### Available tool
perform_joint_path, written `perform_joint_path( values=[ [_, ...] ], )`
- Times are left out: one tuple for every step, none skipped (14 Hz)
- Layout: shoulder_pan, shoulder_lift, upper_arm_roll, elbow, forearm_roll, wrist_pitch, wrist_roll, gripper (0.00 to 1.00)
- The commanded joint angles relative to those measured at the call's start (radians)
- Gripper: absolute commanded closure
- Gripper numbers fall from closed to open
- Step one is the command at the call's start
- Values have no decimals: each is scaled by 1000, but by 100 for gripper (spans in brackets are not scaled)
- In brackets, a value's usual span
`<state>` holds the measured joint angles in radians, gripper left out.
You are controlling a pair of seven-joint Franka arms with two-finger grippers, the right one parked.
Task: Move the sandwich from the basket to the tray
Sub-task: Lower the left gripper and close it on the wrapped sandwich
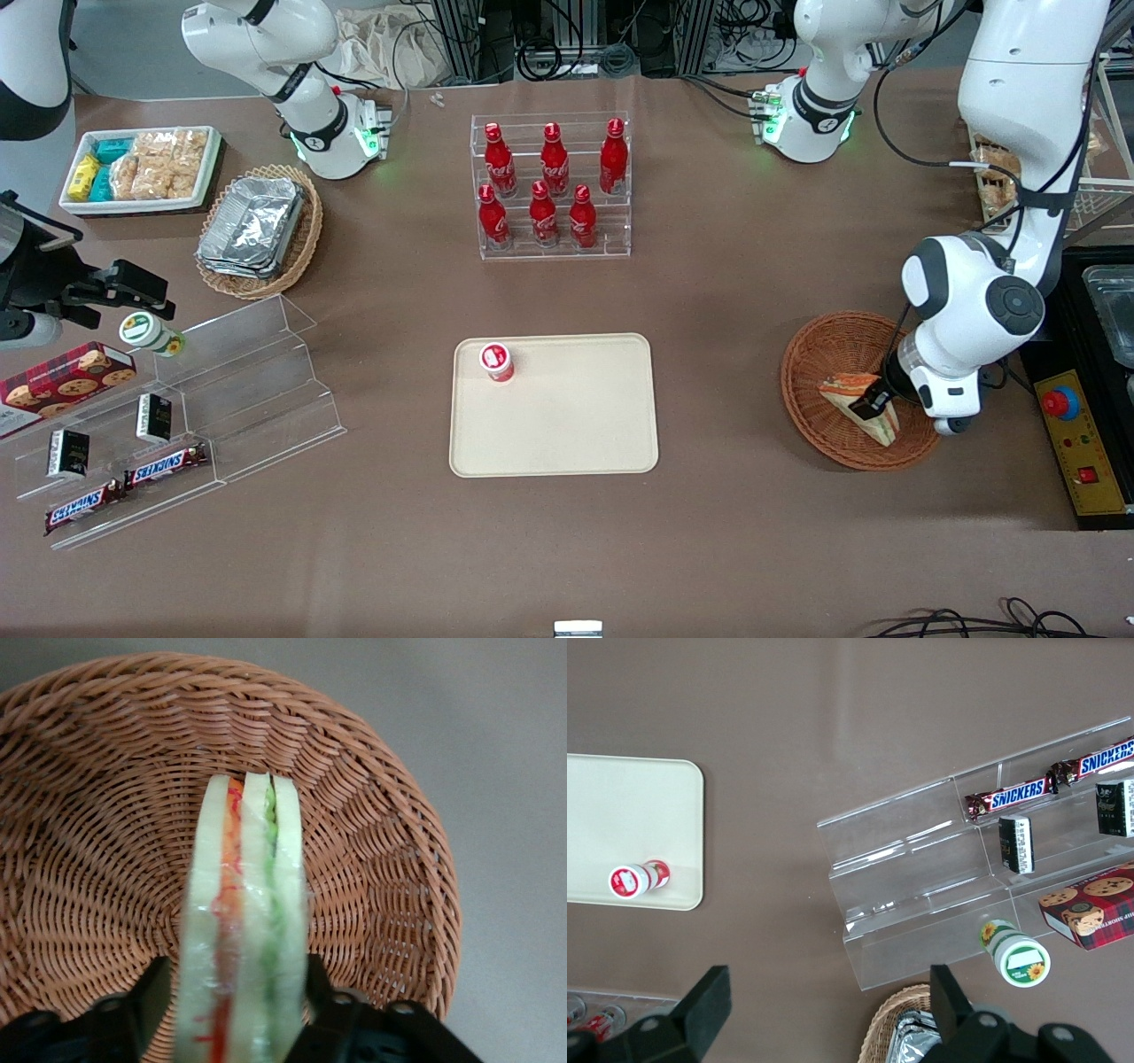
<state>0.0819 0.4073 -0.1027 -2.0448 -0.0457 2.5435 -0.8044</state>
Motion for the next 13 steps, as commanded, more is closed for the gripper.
perform_joint_path(
  values=[
    [-2, 1, 0, 0, 3, 27, -27, 100],
    [-2, -1, 0, 1, 3, 27, -32, 100],
    [-2, -8, 0, 6, 3, 26, -47, 100],
    [-2, -22, 0, 9, 4, 20, -61, 100],
    [-2, -45, 0, 9, 4, 11, -67, 100],
    [-2, -68, 0, 15, 12, -30, -67, 100],
    [-2, -91, -2, 55, 23, -117, -64, 100],
    [-4, -99, -2, 114, 32, -234, -62, 100],
    [-7, -107, -3, 183, 44, -361, -59, 100],
    [-8, -114, -6, 246, 55, -467, -55, 100],
    [-10, -128, -8, 302, 55, -559, -49, 100],
    [-11, -142, -11, 351, 53, -639, -33, 100],
    [-13, -157, -15, 394, 50, -711, 0, 100]
  ],
)
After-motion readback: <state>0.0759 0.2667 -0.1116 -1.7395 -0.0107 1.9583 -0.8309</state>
